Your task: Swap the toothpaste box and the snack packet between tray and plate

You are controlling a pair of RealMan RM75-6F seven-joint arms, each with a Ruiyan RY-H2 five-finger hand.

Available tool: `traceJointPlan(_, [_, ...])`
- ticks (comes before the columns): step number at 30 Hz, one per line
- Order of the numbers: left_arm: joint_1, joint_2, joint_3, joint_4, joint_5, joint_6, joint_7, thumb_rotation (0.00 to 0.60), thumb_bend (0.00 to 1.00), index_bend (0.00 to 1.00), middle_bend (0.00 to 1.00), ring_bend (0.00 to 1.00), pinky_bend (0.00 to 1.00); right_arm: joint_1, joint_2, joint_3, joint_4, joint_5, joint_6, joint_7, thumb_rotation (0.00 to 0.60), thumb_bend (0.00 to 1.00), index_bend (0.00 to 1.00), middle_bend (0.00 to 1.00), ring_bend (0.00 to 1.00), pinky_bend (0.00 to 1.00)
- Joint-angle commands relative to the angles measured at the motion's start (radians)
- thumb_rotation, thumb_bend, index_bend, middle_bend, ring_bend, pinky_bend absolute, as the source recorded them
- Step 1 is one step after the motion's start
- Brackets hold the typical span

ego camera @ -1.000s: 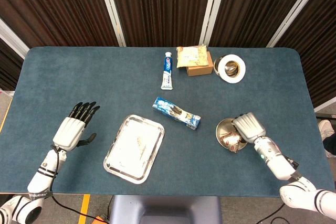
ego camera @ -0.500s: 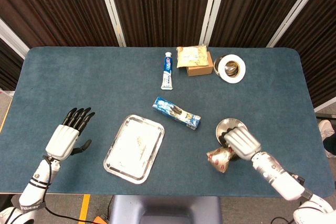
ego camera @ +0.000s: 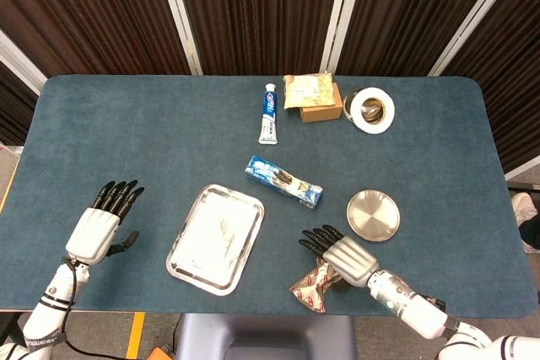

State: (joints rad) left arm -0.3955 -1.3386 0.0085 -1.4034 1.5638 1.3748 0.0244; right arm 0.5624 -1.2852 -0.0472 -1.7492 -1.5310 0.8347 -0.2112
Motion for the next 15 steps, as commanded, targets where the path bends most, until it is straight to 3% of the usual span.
traceJointPlan(1, [-0.001,0.001,-0.004,0.012,-0.007,-0.018,-0.037,0.6,0.33,0.0,0.0,0.0,0.0,0.009,0.133,-0.011,-0.091,-0.021,0.008,0.077,0.6,0.26,0.0,0.0,0.0,0.0])
traceJointPlan(5, [0.003,0.008,-0.009,0.013,0.001,-0.011,-0.068,0.6,0.33,0.0,0.0,0.0,0.0,-0.014,0.238,0.035,-0.12,-0.006,0.109,0.2,0.6,0.26,0.0,0.0,0.0,0.0])
traceJointPlan(8, [0.005,0.01,-0.011,0.015,0.012,-0.002,-0.091,0.6,0.33,0.0,0.0,0.0,0.0,0.01,0.26,0.103,-0.123,0.104,0.093,0.267,0.6,0.26,0.0,0.0,0.0,0.0])
traceJointPlan(11, [0.008,0.004,-0.011,0.025,0.016,-0.001,-0.104,0.6,0.33,0.0,0.0,0.0,0.0,0.076,0.205,0.181,-0.091,0.245,0.037,0.252,0.6,0.26,0.0,0.0,0.0,0.0])
traceJointPlan(15, [0.02,0.005,-0.002,0.028,0.025,0.007,-0.127,0.6,0.34,0.0,0.0,0.0,0.0,0.19,0.04,0.246,0.034,0.448,-0.008,0.083,0.6,0.26,0.0,0.0,0.0,0.0])
